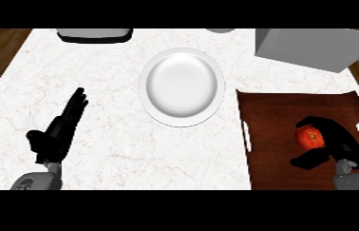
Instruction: Pick the tomato from the tray and place it in the plate
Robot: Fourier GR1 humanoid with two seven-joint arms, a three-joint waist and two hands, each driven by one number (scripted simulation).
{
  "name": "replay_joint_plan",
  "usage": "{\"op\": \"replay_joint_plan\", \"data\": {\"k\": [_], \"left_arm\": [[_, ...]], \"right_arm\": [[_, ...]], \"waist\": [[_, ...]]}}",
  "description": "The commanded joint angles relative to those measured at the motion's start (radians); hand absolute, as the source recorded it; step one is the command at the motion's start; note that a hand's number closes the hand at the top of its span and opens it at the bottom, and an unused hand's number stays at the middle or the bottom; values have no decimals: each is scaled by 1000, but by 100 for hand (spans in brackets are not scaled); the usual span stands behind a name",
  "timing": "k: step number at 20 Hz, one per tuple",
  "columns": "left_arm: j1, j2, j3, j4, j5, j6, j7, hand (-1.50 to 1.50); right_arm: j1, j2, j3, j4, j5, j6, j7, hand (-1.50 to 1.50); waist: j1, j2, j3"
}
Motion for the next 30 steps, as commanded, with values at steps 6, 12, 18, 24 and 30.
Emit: {"op": "replay_joint_plan", "data": {"k": [6, 12, 18, 24, 30], "left_arm": [[9, -39, -3, -44, -28, 9, 46, 0], [-37, -31, -14, -3, -14, -35, 7, 0], [-2, -37, -15, -71, -28, 0, 60, 0], [8, -16, 29, 8, -33, -36, -31, 0], [6, -3, 51, 4, -21, -46, -11, 0]], "right_arm": [[-40, 49, -2, 68, 64, -60, -88, 150], [-270, -171, 30, 261, 21, 115, -545, 150], [-404, -186, -10, 414, 48, -33, -813, 150], [-486, -174, -59, 477, 23, -28, -927, 150], [-479, -138, -135, 262, -72, -40, -870, 150]], "waist": [[0, 7, 13], [54, 26, 17], [31, 12, 15], [10, 10, 13], [-2, 5, 12]]}}
